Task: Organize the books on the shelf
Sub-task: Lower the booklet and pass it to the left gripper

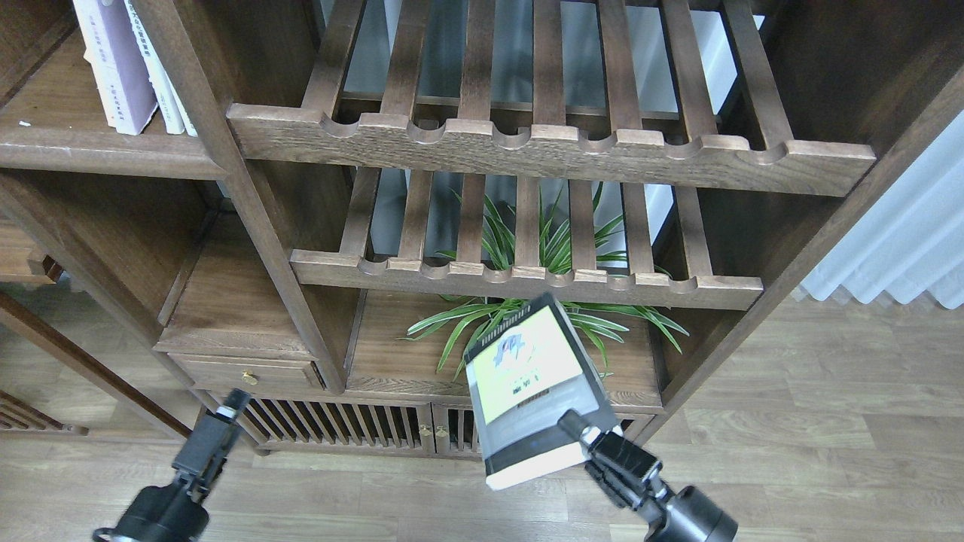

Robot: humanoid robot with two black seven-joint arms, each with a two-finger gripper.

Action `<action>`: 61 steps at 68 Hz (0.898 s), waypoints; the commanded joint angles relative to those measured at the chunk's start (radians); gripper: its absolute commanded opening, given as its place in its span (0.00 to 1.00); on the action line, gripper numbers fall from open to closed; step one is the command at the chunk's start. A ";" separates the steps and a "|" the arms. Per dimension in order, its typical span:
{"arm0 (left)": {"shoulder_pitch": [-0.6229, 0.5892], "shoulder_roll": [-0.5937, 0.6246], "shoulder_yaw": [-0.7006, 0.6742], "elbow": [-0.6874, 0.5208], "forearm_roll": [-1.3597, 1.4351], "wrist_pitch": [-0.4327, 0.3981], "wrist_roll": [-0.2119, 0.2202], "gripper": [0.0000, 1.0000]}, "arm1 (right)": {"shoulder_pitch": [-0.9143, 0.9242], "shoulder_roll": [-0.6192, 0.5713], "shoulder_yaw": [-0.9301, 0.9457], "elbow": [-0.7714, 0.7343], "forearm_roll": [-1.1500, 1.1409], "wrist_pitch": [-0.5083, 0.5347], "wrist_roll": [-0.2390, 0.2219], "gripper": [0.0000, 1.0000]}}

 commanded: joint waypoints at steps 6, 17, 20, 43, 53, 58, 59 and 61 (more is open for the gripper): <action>-0.020 -0.014 0.128 0.012 -0.108 0.000 0.002 1.00 | 0.025 0.010 -0.067 -0.008 0.007 0.000 0.000 0.08; -0.020 -0.033 0.199 0.012 -0.109 0.000 0.003 1.00 | 0.062 0.030 -0.155 -0.015 0.007 0.000 -0.002 0.06; -0.020 -0.037 0.217 0.012 -0.111 0.000 0.002 1.00 | 0.081 0.047 -0.185 -0.026 0.006 0.000 -0.003 0.06; -0.020 -0.125 0.282 0.013 -0.111 0.000 -0.006 1.00 | 0.118 0.130 -0.252 -0.080 -0.042 0.000 -0.048 0.06; -0.012 -0.152 0.305 0.013 -0.114 0.000 -0.023 0.81 | 0.108 0.136 -0.254 -0.086 -0.053 0.000 -0.048 0.06; -0.009 -0.152 0.311 0.016 -0.131 0.000 -0.032 0.54 | 0.108 0.136 -0.252 -0.086 -0.053 0.000 -0.048 0.06; -0.009 -0.152 0.311 0.016 -0.135 0.000 -0.032 0.50 | 0.108 0.136 -0.251 -0.087 -0.051 0.000 -0.046 0.06; -0.009 -0.152 0.312 0.016 -0.157 0.000 -0.035 0.35 | 0.108 0.136 -0.248 -0.087 -0.051 0.000 -0.046 0.06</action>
